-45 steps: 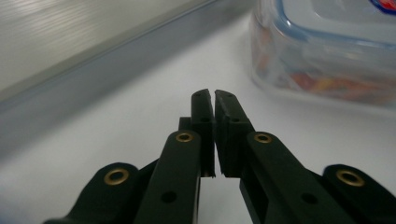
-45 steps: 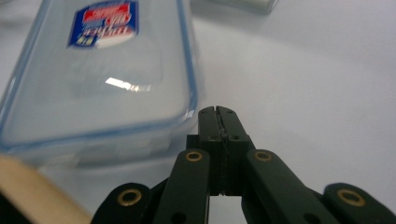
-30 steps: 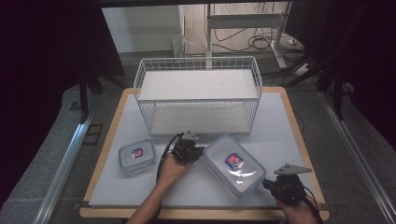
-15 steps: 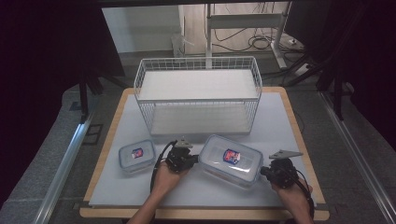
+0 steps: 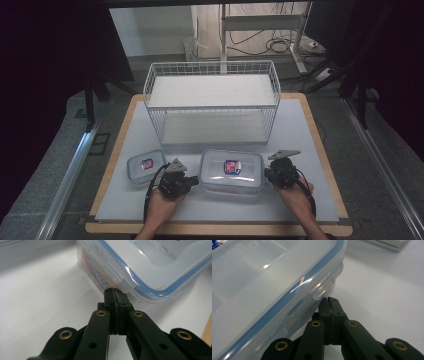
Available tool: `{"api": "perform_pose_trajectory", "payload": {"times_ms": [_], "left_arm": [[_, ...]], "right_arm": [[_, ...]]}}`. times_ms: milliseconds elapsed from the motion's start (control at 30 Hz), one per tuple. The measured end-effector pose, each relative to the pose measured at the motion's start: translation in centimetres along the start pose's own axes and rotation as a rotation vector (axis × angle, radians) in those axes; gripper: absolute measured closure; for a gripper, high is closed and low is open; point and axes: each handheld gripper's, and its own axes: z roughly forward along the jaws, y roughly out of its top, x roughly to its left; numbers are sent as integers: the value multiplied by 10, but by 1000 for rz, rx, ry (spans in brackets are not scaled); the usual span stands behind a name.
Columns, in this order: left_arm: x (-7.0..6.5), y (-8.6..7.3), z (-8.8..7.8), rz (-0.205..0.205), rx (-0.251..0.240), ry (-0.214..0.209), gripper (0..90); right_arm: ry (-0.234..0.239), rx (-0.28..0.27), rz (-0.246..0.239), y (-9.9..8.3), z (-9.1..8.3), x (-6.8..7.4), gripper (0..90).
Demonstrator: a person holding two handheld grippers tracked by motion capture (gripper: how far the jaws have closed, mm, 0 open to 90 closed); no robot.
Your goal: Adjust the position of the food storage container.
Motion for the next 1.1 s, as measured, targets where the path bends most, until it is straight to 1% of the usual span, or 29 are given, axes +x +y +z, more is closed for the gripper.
{"api": "perform_pose_trajectory", "payload": {"times_ms": [200,300,367,433,467,500,567,600,633,700,833,900,967,1000,1100], "left_arm": [[0,-13,-16,-22,3,24,897],[-3,-17,-20,-15,6,38,897],[-3,-16,-20,-12,7,36,897],[-2,-16,-20,4,8,38,892],[-2,-16,-21,13,8,48,865],[-2,-16,-23,26,9,66,852],[-3,-16,-28,63,6,110,819],[-3,-16,-31,77,3,127,807],[-3,-17,-34,88,-2,135,791],[-2,-19,-40,91,-23,139,739],[2,-27,-48,91,-44,168,574],[5,-31,-51,79,-51,187,499],[4,-36,-53,76,-60,206,433],[4,-39,-53,75,-62,207,396],[2,-45,-55,75,-67,207,331]], "right_arm": [[35,1,-28,9,11,11,900],[40,5,-44,10,13,16,900],[43,7,-46,9,13,16,900],[51,4,-40,8,12,15,900],[53,-1,-37,7,10,15,900],[52,-7,-41,7,7,15,897],[47,-23,-49,5,1,13,859],[53,-30,-48,3,-3,12,835],[60,-30,-43,2,-6,12,823],[53,-27,-65,-2,-11,12,797],[50,-33,-100,-13,-22,13,728],[50,-41,-105,-18,-27,13,690],[52,-61,-100,-22,-34,14,636],[57,-74,-96,-24,-37,14,609],[60,-105,-89,-31,-43,15,519]]}}
